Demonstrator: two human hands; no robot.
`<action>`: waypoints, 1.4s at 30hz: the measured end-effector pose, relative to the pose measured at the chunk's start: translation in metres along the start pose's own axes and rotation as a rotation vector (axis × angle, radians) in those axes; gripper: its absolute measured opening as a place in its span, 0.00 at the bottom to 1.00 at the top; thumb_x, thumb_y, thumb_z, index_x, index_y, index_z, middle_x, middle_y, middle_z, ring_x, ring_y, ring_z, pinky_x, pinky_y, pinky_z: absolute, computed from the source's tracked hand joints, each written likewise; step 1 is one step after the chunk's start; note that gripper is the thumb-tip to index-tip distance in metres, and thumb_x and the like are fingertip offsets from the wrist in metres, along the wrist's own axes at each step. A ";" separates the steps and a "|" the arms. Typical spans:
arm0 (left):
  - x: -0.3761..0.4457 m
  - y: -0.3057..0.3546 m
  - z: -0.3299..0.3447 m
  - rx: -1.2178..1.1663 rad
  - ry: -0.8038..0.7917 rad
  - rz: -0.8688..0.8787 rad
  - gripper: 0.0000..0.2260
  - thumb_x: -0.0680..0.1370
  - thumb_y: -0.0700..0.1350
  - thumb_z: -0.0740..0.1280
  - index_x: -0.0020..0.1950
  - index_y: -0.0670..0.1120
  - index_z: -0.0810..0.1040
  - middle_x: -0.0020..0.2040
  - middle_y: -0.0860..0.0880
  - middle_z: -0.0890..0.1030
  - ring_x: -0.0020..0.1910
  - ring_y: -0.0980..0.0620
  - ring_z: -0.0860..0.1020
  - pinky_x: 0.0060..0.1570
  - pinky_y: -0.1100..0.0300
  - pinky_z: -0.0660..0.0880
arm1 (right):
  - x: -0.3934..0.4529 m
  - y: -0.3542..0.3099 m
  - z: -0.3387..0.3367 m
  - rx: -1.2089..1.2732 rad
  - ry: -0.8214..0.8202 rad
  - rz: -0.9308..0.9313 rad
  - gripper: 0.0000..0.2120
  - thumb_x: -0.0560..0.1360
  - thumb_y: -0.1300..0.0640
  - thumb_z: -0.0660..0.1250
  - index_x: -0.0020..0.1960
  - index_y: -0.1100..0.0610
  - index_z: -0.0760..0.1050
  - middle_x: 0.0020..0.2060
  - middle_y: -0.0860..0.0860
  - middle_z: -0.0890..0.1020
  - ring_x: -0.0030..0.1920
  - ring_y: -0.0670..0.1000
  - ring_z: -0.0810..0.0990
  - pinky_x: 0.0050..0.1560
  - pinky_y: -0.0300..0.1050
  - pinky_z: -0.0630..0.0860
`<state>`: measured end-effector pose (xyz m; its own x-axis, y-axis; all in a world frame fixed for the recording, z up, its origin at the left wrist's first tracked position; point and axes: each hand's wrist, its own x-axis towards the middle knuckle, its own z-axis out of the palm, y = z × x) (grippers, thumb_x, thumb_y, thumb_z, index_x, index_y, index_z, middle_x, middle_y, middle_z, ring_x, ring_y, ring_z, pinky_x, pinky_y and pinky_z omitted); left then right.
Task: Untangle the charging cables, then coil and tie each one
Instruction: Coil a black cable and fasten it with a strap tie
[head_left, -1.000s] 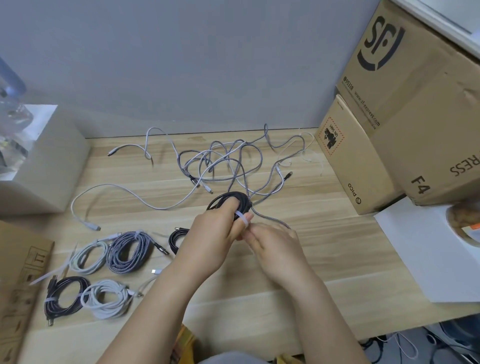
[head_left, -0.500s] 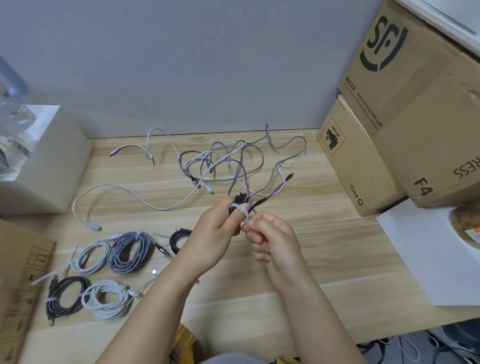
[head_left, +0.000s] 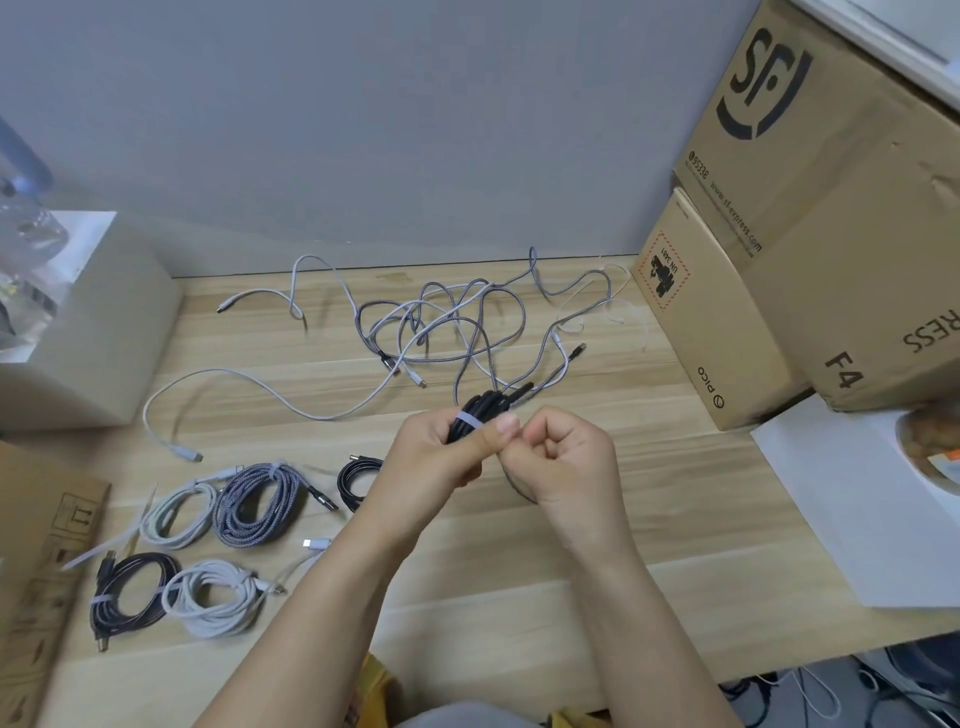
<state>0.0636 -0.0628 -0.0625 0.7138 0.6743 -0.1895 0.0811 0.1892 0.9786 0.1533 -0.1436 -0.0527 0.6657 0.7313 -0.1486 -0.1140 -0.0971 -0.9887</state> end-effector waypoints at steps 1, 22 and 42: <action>0.000 0.002 0.001 -0.051 0.009 -0.026 0.16 0.61 0.58 0.70 0.30 0.45 0.74 0.25 0.50 0.66 0.27 0.54 0.62 0.28 0.65 0.60 | -0.003 -0.003 0.001 -0.050 0.008 -0.037 0.18 0.65 0.63 0.70 0.24 0.52 0.64 0.19 0.44 0.60 0.24 0.44 0.56 0.25 0.34 0.56; -0.004 0.029 0.015 0.007 -0.137 0.125 0.12 0.72 0.50 0.62 0.30 0.50 0.65 0.24 0.55 0.63 0.28 0.53 0.61 0.33 0.60 0.61 | -0.019 -0.043 -0.012 0.628 -0.007 -0.053 0.16 0.62 0.72 0.60 0.37 0.53 0.59 0.18 0.43 0.59 0.22 0.47 0.49 0.22 0.34 0.52; -0.001 0.015 0.008 -0.214 -0.116 -0.086 0.12 0.78 0.47 0.60 0.36 0.45 0.66 0.23 0.55 0.59 0.26 0.53 0.59 0.30 0.64 0.61 | 0.002 -0.010 -0.017 1.084 -0.510 0.057 0.19 0.74 0.43 0.64 0.47 0.60 0.74 0.38 0.55 0.75 0.36 0.52 0.74 0.43 0.43 0.73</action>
<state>0.0698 -0.0662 -0.0469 0.7866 0.5653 -0.2484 0.0042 0.3974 0.9176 0.1683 -0.1522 -0.0436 0.2982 0.9516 0.0749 -0.8587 0.3017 -0.4142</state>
